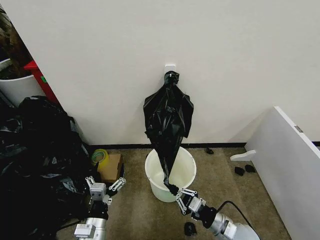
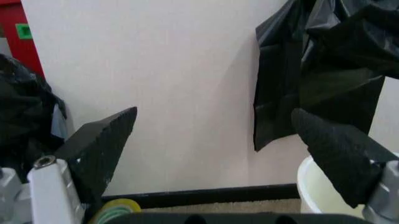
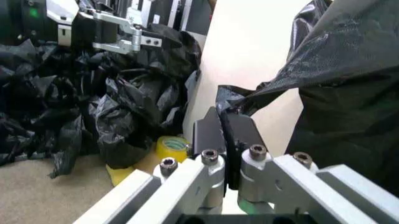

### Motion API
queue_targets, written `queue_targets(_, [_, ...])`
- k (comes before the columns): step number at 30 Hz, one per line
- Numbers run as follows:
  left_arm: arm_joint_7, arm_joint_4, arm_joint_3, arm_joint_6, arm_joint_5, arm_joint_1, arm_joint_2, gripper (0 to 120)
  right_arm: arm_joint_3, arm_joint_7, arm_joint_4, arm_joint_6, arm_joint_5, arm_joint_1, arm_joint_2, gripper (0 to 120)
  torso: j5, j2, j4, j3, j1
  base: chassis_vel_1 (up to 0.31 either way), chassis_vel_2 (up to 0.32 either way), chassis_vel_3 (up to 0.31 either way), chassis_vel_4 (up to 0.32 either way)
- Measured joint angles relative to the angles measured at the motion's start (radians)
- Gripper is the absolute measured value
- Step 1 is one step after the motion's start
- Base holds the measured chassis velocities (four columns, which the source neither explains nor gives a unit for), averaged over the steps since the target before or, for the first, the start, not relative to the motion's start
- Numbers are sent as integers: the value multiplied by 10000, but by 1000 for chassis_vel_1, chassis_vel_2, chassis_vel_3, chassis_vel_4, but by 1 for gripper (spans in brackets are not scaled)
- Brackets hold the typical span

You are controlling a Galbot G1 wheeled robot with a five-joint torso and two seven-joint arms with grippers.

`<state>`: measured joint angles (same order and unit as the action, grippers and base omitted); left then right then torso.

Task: Place the garbage bag over the trash bin.

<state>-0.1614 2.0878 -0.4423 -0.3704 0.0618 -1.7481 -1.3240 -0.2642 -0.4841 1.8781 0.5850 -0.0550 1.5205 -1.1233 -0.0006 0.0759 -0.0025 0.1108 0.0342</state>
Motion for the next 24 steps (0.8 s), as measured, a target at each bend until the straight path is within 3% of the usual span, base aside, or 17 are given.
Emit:
queue_targets(6, [0,0,0,2,29,21,11,97,33,302,-28,-13,39,-39,39,0,-1,0,0,0,0,0,0,0,0])
queue_targets(9, [0,25,31,20,45,40,60,97,148,1077,96,-319,93,-73,6,0,-1,0,0,0,0,0,0,0,0])
queue_targets(13, [39,81,126,176,87,270,295,97,637,4039,540,-1516,-58,-523,-343,0,1,0,1,0,0,0,0,0,0])
queue_targets(16, [63,114,145,316,240,448,424,97,742,4806,714,-2053,-198,-779,-502,0,-2,0,1,1,0,0,0,0,0])
queue_targets(23, [223,438,447,758,766,984,1122,97,780,4977,797,-2396,26,-939,-633,0,-2,0,2,1,0,0,0,0,0])
queue_targets(24, [293,598,658,988,1030,1330,1611,97,768,4974,732,-2396,222,-946,-677,0,-3,0,1,1,0,0,0,0,0])
